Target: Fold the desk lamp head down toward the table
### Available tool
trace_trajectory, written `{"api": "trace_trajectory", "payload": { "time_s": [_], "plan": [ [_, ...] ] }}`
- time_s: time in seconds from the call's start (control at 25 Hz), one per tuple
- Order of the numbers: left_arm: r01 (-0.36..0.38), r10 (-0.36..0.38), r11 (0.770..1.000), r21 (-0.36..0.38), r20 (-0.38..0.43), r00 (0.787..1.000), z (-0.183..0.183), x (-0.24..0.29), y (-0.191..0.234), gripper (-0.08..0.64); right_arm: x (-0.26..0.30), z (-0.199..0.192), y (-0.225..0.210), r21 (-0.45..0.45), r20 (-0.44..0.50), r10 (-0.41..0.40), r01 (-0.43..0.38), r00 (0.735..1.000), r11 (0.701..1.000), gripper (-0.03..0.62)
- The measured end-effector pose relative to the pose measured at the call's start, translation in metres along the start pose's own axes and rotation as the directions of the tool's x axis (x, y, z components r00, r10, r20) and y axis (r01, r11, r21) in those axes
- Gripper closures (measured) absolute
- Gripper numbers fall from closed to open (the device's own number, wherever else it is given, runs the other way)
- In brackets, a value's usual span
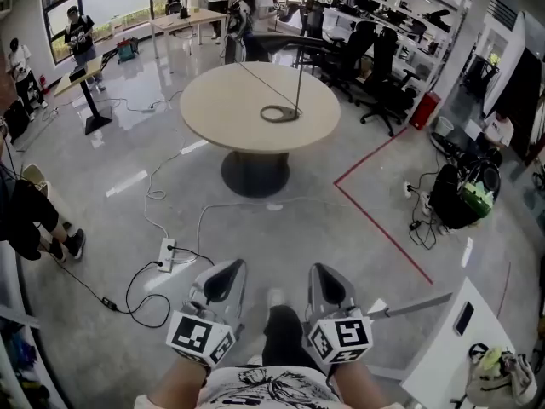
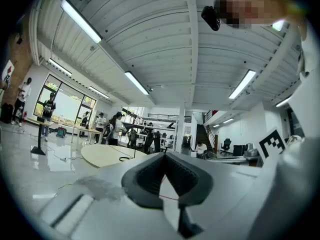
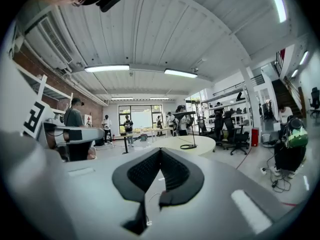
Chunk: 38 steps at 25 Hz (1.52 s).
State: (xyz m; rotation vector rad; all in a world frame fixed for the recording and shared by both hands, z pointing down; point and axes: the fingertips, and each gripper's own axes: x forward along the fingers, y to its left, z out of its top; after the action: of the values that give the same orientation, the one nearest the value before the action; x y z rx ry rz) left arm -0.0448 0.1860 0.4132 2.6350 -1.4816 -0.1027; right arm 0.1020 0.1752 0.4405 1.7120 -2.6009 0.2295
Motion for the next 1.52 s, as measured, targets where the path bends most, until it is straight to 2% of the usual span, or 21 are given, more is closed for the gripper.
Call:
{"api": "trace_trajectory", "payload": {
  "time_s": [0.16,0.32,0.52,0.8,1.2,1.52],
  "plan": [
    [-0.025,0.025,1.000,-0.011,0.002,1.000,-0.005,0.032,0.022,0.555,0.044,-0.008,-0.018,0.035,-0.031,0.043,-0.042,0.999,0.999,0.584],
    [-0.050,0.051,0.999,-0.010,0.013,0.999,0.006,0.082,0.044,0.555,0.094,0.003,-0.053,0.034,-0.043,0.058,-0.056,0.997,0.998,0.584],
    [-0.086,0.086,0.996,0.004,0.019,0.996,0.018,0.153,0.082,0.555,0.163,0.018,-0.085,-0.004,-0.055,0.132,-0.133,0.990,0.991,0.584],
    [-0.127,0.127,0.992,-0.002,0.031,0.991,0.027,0.236,0.124,0.555,0.250,0.045,-0.127,-0.046,-0.052,0.183,-0.185,0.982,0.982,0.584],
    [-0.127,0.127,0.992,-0.015,0.022,0.992,0.026,0.311,0.179,0.555,0.338,0.052,-0.168,-0.060,-0.050,0.148,-0.151,0.988,0.987,0.584],
    [-0.050,0.051,0.999,-0.009,0.043,0.998,0.048,0.396,0.255,0.555,0.433,0.071,-0.181,-0.089,-0.041,0.087,-0.090,0.995,0.992,0.584]
  ]
}}
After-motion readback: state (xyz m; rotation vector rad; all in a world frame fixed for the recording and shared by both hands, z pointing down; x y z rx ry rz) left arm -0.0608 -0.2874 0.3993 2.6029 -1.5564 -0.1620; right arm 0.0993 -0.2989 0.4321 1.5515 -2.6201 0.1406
